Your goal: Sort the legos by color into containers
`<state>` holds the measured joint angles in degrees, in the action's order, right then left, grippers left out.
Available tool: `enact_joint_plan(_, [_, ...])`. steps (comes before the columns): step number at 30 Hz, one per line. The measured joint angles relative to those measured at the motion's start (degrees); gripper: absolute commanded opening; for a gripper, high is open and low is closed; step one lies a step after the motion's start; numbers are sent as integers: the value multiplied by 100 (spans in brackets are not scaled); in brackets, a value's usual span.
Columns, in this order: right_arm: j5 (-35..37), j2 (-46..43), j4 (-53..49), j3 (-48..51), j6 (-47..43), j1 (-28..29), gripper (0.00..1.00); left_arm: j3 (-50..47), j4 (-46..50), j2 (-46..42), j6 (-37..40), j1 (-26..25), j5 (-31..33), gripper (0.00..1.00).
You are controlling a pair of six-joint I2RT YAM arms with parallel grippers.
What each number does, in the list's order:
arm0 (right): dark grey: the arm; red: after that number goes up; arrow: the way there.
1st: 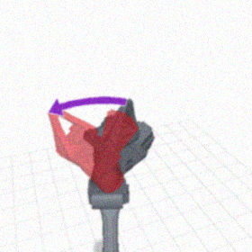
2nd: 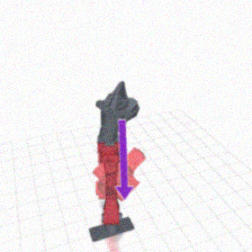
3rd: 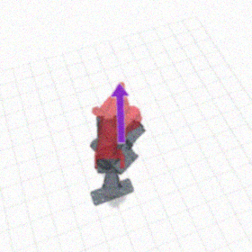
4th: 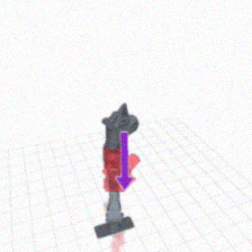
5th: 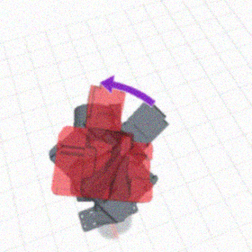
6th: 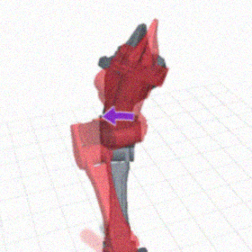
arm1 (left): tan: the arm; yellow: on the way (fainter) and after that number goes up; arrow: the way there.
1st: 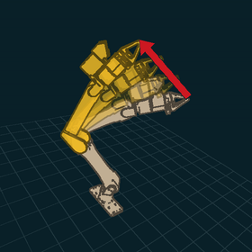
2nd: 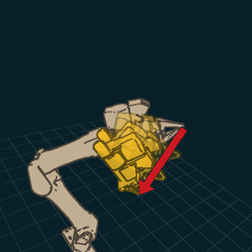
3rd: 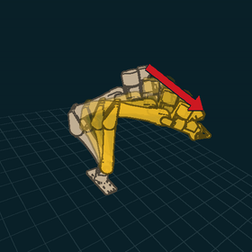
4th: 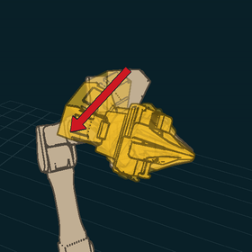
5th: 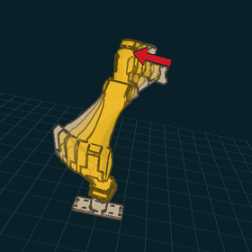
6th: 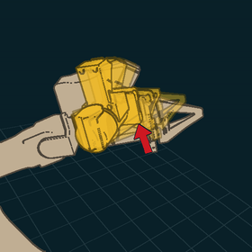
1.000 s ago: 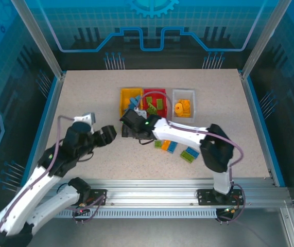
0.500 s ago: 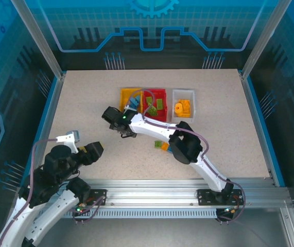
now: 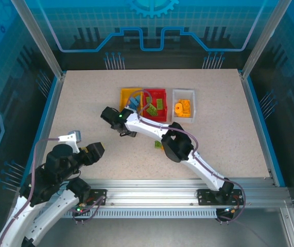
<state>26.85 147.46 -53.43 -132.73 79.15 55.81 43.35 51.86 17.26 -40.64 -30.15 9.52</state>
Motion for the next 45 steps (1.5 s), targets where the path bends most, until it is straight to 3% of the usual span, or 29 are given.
enact_joint_plan(8, [37,22,-273,-15,85,-26,49,0,-7,26,-42,0,-57,77])
enact_joint_plan(14, [157,-365,37,691,-111,33,29,0,-9,76,-103,0,-142,78])
enact_joint_plan(21, [321,-1593,485,2391,-699,356,26,0,-157,223,-136,0,-317,79])
enact_joint_plan(27, [601,-4072,927,4168,-1530,459,28,0,-728,1058,-293,0,-822,81])
enact_joint_plan(30, [610,-5163,1091,4745,-2118,-28,28,0,-1325,1775,-581,-2,-1213,79])
enact_joint_plan(34, [343,-5823,1241,5307,-2953,-1388,28,118,-2186,2962,-874,-321,-1447,79])
enact_joint_plan(39, [-240,-5584,1279,5388,-3834,-2732,28,1086,-2726,4566,-811,-1292,-1318,78])
enact_joint_plan(45, [-920,-4345,1300,4452,-4489,-3488,28,1862,-3329,5727,-645,-1775,-1150,78])
